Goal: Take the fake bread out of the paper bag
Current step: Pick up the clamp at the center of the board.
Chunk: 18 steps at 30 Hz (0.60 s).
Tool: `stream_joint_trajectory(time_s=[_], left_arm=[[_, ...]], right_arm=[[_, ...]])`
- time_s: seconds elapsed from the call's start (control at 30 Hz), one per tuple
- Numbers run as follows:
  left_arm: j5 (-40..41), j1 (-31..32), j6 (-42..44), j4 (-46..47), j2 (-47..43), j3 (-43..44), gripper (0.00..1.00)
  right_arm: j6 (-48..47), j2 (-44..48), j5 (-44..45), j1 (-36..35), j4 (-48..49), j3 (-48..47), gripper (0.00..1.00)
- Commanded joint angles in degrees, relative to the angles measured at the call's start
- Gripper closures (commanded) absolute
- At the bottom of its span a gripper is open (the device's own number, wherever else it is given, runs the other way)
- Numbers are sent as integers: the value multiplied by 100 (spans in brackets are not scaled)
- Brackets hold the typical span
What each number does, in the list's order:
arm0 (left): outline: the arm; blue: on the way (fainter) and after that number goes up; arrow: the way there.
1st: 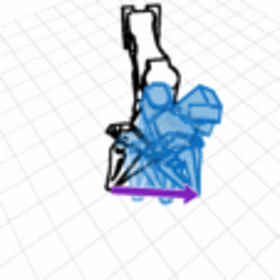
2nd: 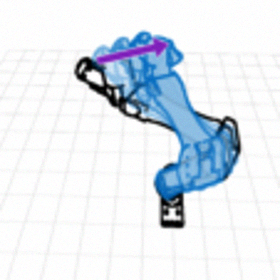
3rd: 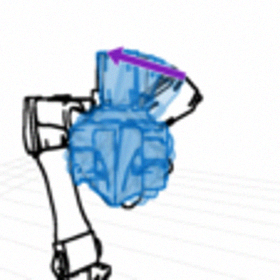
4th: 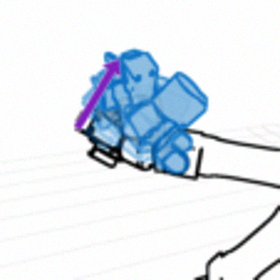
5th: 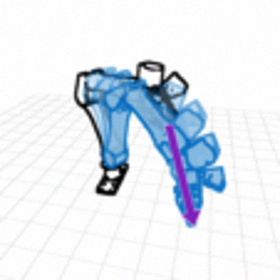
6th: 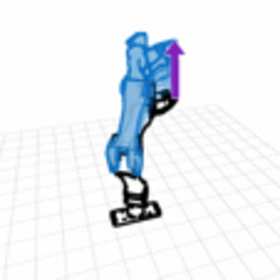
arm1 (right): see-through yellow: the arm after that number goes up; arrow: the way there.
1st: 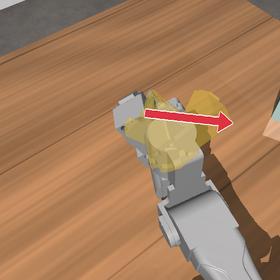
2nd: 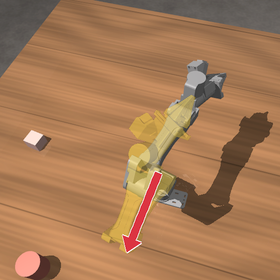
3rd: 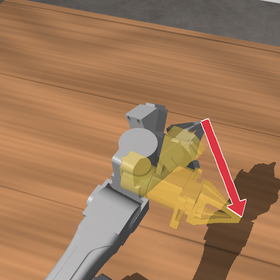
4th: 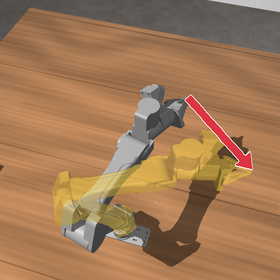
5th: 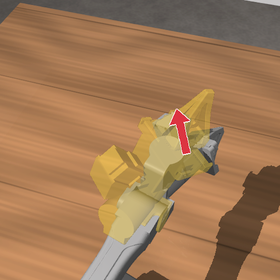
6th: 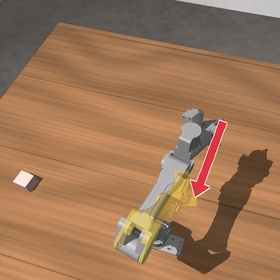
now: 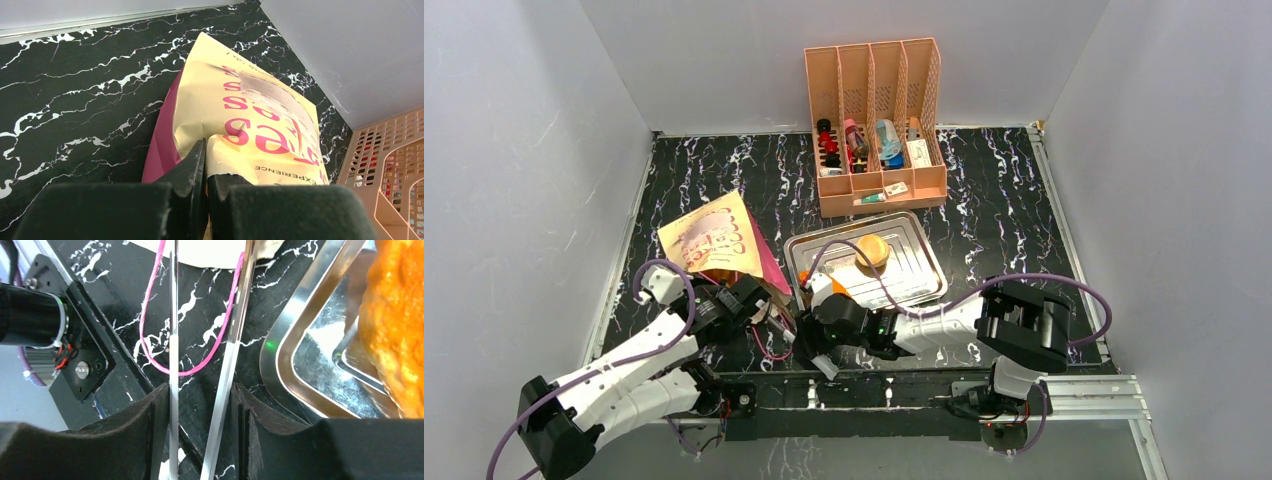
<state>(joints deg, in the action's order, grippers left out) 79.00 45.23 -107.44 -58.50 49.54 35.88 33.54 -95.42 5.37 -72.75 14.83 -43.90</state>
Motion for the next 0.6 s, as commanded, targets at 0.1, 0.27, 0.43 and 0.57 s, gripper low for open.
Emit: stream_joint_trajectory(time_s=[0.1, 0.27, 0.43, 0.57], left_arm=[[-5, 18, 52, -110, -161, 81, 100], [-8, 20, 73, -81, -190, 65, 100], [-14, 18, 179, 8, -213, 80, 100], [1, 16, 230, 65, -239, 78, 100]], right_arm=[[25, 103, -574, 138, 1170, 48, 58], [25, 55, -683, 138, 1335, 25, 58], [25, 128, -479, 122, 1792, 342, 58], [25, 334, -143, 17, 1902, 591, 58]])
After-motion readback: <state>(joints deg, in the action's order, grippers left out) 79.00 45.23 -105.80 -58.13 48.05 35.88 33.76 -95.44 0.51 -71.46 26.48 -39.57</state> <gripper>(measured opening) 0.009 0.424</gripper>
